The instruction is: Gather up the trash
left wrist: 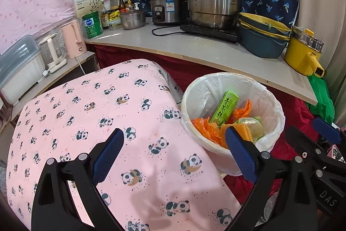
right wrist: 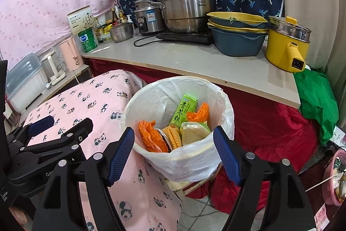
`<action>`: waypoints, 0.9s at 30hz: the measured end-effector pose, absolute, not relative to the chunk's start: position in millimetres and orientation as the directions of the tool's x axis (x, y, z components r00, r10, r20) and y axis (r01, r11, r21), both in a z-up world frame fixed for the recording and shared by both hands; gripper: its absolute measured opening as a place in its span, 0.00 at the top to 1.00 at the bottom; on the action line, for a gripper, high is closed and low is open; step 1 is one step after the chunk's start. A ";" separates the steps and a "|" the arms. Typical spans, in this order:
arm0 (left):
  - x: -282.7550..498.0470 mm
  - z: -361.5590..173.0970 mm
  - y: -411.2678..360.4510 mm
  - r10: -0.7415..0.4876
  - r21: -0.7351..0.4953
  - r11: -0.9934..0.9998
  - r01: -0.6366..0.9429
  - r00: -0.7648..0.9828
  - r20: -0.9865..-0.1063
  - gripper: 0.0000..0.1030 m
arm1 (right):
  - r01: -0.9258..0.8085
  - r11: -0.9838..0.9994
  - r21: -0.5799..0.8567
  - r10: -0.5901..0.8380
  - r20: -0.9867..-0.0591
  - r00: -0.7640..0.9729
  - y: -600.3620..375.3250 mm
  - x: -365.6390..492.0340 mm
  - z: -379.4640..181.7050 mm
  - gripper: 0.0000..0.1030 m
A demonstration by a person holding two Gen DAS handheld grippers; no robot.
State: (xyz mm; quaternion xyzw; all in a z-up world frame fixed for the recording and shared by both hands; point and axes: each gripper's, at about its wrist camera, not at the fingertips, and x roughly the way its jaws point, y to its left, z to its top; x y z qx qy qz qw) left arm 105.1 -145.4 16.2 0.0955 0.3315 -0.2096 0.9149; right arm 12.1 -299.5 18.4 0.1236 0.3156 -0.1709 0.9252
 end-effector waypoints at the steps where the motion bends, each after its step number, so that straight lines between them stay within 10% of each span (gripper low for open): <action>1: 102.4 15.9 -144.5 -0.318 0.036 0.895 0.445 0.692 -0.648 0.12 | 0.394 0.912 0.116 -0.240 -0.627 0.741 -298.2 10.0 18.4 0.28; 27: 68.9 8.6 -129.5 -0.296 0.030 0.908 0.417 0.691 -0.659 0.10 | 0.378 0.925 0.038 -0.261 -0.658 0.707 -286.2 -20.0 5.1 0.12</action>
